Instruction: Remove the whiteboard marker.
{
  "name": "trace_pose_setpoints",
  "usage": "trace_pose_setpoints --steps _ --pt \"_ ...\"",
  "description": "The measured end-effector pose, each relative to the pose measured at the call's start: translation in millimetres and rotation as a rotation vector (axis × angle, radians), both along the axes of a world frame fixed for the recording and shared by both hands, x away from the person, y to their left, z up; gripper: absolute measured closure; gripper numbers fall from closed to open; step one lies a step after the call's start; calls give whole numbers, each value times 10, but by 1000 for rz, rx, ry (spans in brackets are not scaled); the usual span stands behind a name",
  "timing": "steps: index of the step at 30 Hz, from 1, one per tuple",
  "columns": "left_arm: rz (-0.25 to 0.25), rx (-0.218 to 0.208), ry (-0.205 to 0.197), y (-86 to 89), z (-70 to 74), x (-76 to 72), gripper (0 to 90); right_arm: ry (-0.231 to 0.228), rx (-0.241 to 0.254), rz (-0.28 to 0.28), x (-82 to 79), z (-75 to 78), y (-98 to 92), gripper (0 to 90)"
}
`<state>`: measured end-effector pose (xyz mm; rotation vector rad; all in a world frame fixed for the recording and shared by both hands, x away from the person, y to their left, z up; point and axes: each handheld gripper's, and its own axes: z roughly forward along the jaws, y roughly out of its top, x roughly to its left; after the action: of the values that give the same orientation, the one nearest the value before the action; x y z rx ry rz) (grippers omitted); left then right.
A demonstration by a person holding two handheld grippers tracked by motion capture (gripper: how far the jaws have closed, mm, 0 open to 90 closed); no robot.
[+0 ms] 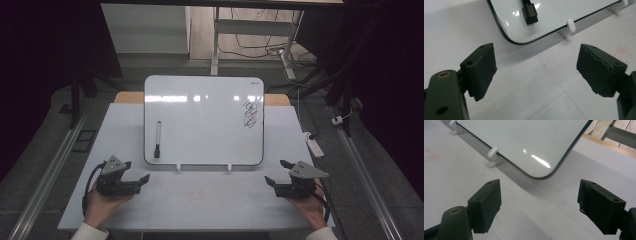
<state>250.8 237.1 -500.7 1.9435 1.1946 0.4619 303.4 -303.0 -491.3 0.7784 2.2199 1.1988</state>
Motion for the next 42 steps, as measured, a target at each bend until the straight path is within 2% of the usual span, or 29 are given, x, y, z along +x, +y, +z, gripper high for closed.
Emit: trace_pose_setpoints --steps 4,9,17,21,27,42 --pt "1 4 0 -3 -2 -7 170 1 3 1 -3 -8 5 193" --pt "12 7 4 10 4 -10 173 -26 7 -9 -23 25 8 196" --pt "18 16 9 7 72 19 178 -13 3 -6 -22 32 12 213" --pt "24 19 -7 -21 228 100 185 -18 0 -6 -33 43 28 218" --pt "26 32 -23 -72 342 196 193 -23 -3 -8 -36 52 34 223" --pt "38 97 -55 -349 601 708 224 -32 -20 -11 -47 38 66 231"
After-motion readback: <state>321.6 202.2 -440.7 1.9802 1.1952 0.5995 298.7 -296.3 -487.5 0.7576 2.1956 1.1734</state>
